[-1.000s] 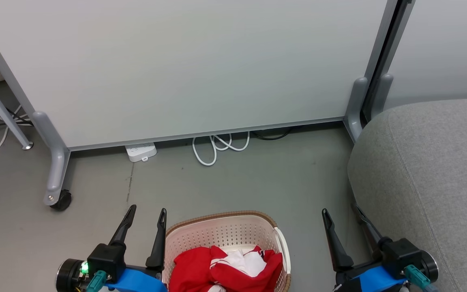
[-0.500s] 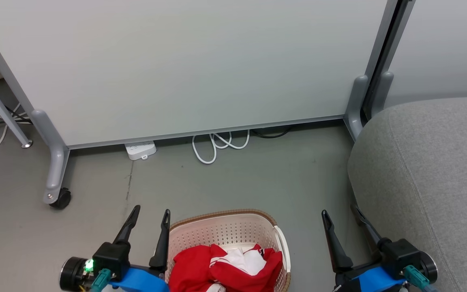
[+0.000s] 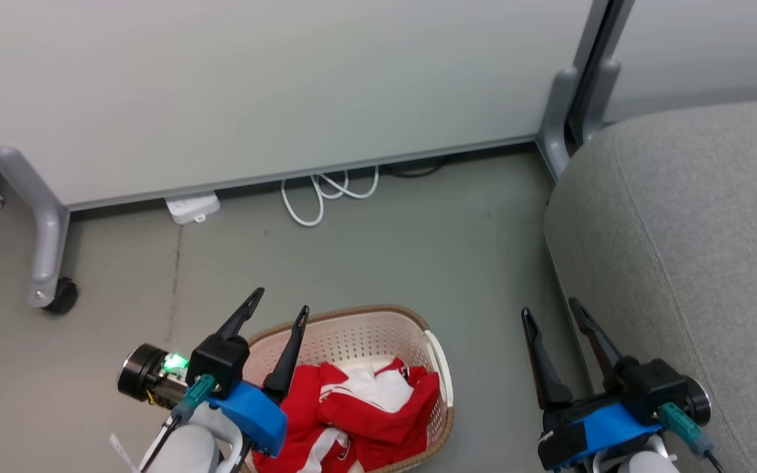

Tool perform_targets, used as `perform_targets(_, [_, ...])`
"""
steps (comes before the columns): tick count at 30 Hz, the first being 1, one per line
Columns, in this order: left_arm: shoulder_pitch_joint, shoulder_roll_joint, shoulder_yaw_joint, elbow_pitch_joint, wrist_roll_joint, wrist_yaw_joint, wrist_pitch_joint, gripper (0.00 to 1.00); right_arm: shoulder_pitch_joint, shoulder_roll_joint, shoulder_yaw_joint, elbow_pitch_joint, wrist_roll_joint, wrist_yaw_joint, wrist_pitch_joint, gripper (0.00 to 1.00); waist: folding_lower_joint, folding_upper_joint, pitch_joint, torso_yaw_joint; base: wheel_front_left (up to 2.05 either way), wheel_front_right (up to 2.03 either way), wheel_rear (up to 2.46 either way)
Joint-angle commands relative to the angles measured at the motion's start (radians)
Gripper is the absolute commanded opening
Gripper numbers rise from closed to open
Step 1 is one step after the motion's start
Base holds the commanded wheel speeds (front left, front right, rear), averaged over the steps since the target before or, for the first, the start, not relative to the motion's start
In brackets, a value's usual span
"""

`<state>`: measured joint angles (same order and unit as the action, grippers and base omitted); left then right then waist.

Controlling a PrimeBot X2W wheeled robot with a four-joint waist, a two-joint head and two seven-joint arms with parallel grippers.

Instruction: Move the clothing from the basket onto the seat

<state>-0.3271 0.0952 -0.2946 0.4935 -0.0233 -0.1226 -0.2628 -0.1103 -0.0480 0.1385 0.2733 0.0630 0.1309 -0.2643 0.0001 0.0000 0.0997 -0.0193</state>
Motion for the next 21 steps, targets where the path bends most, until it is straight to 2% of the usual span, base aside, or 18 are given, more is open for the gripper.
perform_targets(1, [-0.037, 0.017, -0.017, 0.023, 0.004, -0.003, -0.003, 1.00, -0.025, -0.004, 0.000, -0.007, -0.004, 0.000, 0.000, 1.00, -0.0001, 0.0000, 0.049, -0.030, 0.00, 0.00, 0.00])
perform_targets(9, [-0.175, 0.078, -0.168, 0.161, -0.013, -0.007, -0.003, 1.00, -0.088, -0.004, -0.003, -0.028, 0.008, 0.000, 0.000, 1.00, -0.0001, 0.0000, 0.169, -0.095, 0.00, 0.00, 0.00])
perform_targets(21, [-0.371, 0.173, -0.503, 0.369, -0.071, -0.007, -0.003, 1.00, -0.174, -0.004, -0.011, -0.074, 0.023, 0.000, 0.000, 1.00, -0.0001, 0.0000, 0.358, -0.168, 0.00, 0.00, 0.00])
